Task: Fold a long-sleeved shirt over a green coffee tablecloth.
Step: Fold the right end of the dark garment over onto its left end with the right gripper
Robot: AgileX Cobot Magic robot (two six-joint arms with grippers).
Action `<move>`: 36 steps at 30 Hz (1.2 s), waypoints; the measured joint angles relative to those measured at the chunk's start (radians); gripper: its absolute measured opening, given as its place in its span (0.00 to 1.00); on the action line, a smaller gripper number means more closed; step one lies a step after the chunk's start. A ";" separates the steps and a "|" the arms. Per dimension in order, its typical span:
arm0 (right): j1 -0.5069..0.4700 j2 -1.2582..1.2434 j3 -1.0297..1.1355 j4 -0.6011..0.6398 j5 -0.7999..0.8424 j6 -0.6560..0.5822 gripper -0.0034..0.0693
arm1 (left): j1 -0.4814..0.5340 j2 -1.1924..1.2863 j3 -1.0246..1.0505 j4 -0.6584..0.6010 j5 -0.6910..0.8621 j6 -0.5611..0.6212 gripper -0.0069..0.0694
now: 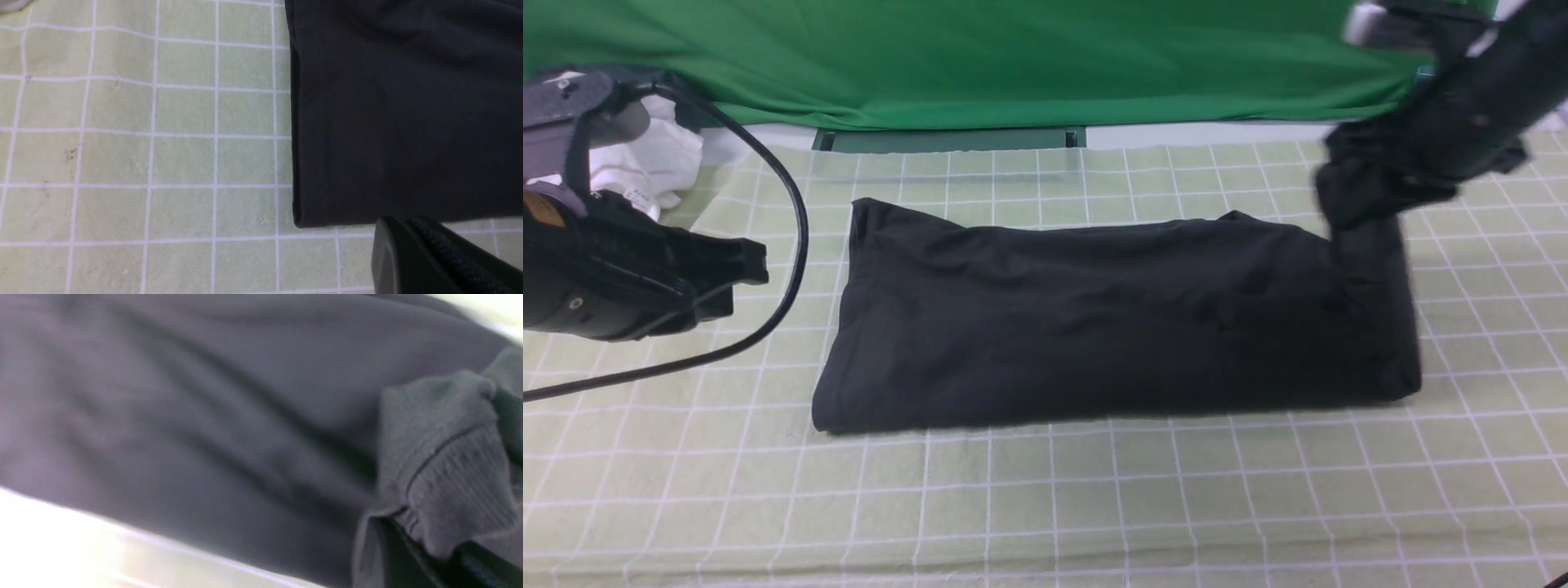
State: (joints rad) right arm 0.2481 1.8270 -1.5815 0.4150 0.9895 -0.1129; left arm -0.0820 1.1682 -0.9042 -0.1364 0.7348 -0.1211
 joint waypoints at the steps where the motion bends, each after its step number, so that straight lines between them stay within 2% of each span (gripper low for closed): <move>1: 0.037 0.003 -0.007 0.015 -0.015 0.000 0.12 | 0.000 -0.001 0.000 -0.008 0.003 0.000 0.11; 7: 0.198 0.060 -0.099 0.074 -0.052 0.018 0.12 | 0.000 -0.045 0.000 -0.021 0.008 0.000 0.11; 15: 0.390 0.263 -0.351 0.128 -0.060 0.063 0.12 | 0.000 -0.175 0.000 -0.021 0.047 -0.004 0.11; 23: 0.483 0.438 -0.525 0.160 -0.067 0.113 0.12 | 0.000 -0.233 0.000 -0.021 0.121 -0.006 0.11; 29: 0.508 0.513 -0.549 0.227 -0.134 0.131 0.15 | 0.000 -0.235 0.000 -0.021 0.139 -0.006 0.11; 32: 0.517 0.534 -0.553 0.249 -0.174 0.132 0.23 | 0.000 -0.235 0.000 -0.021 0.140 -0.006 0.11; 35: 0.526 0.539 -0.556 0.263 -0.189 0.130 0.51 | 0.000 -0.235 0.000 -0.021 0.140 -0.007 0.11; 36: 0.526 0.539 -0.557 0.263 -0.189 0.130 0.51 | 0.000 -0.235 0.000 -0.021 0.140 -0.007 0.11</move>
State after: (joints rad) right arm 0.7743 2.3660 -2.1384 0.6777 0.8001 0.0166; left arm -0.0820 0.9328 -0.9042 -0.1573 0.8748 -0.1281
